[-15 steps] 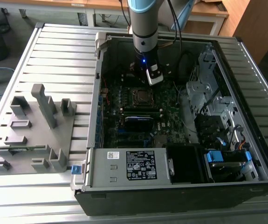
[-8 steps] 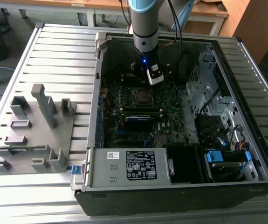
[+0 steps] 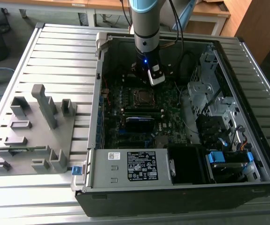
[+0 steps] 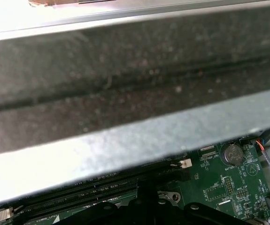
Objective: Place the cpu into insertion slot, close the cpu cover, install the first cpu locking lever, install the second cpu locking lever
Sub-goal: 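Install the first cpu locking lever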
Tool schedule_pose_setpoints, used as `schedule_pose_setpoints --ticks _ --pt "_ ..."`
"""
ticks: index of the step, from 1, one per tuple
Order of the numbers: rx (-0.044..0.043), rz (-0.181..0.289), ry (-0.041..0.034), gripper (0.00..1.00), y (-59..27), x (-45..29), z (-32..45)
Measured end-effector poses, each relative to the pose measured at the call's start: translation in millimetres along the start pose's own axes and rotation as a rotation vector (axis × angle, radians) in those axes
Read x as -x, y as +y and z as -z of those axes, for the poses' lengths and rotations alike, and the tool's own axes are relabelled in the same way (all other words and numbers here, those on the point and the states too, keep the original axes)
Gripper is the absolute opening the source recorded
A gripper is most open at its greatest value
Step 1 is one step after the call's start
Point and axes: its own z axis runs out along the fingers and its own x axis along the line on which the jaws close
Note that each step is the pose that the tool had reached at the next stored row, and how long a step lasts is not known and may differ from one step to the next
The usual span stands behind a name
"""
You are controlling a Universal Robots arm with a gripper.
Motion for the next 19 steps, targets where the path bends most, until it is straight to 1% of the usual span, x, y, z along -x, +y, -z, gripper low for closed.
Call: schedule_pose_setpoints --ticks 5,19 --pt "0.0000 0.000 0.0001 0.10 0.1 0.1 -0.1" --pt "0.0000 0.000 0.0000 0.10 3.9 -0.1 0.3"
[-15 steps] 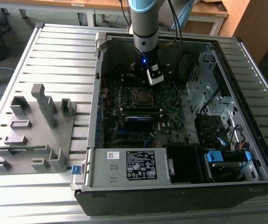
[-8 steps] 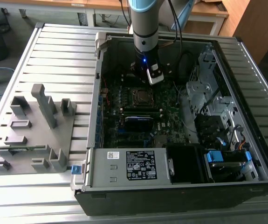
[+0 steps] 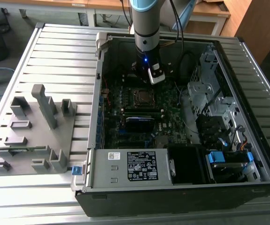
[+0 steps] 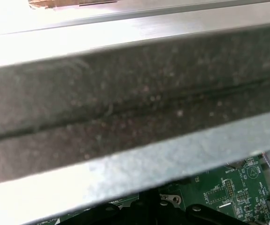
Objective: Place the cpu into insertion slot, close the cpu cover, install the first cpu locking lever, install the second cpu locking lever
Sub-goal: 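Install the first cpu locking lever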
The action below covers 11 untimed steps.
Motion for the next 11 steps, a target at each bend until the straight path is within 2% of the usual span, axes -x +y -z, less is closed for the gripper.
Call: schedule_pose_setpoints --ticks 11 --pt "-0.0001 0.000 0.0000 0.10 2.2 -0.4 -0.9"
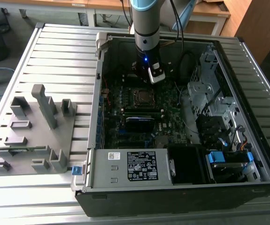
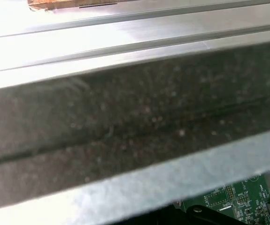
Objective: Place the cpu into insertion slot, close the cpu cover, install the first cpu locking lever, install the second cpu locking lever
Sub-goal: 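Install the first cpu locking lever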
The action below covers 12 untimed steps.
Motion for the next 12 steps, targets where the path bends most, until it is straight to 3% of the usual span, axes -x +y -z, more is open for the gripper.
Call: schedule_pose_setpoints --ticks 12 --pt "0.0010 0.000 -0.0004 0.10 -0.1 -0.2 -1.8"
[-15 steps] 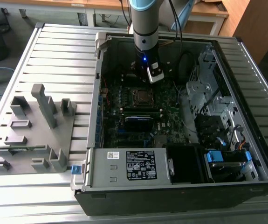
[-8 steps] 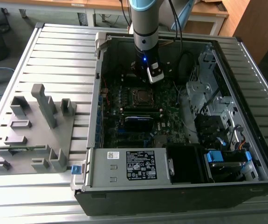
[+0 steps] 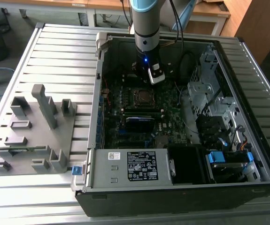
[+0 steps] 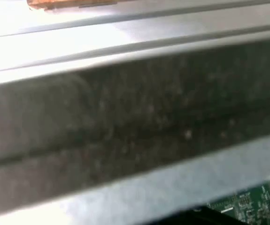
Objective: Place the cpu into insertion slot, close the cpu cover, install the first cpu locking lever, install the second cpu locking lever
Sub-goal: 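Install the first cpu locking lever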
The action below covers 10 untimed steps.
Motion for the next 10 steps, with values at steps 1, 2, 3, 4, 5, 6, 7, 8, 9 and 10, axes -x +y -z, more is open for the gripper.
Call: schedule_pose_setpoints --ticks 1,2,3,4,5,6,7,8,9,10 --pt "-0.0005 0.000 0.0002 0.10 0.0 0.0 0.2" --pt "-0.0008 0.000 0.0002 0.10 -0.1 0.0 0.2" --pt "-0.0007 0.000 0.0002 0.10 -0.1 0.0 0.3" --pt "-0.0008 0.000 0.0003 0.10 0.0 0.0 0.7" --pt "-0.0007 0.000 0.0003 0.10 0.2 0.2 1.7" --pt "-0.0002 0.000 0.0002 0.10 0.6 0.4 3.1" --pt "-0.0005 0.000 0.0002 0.10 0.9 0.7 5.0" --pt "-0.0007 0.000 0.0002 0.10 1.2 1.0 6.8" --pt "-0.0007 0.000 0.0002 0.10 1.5 1.2 8.0" --pt "-0.0008 0.000 0.0003 0.10 1.7 1.4 9.2"
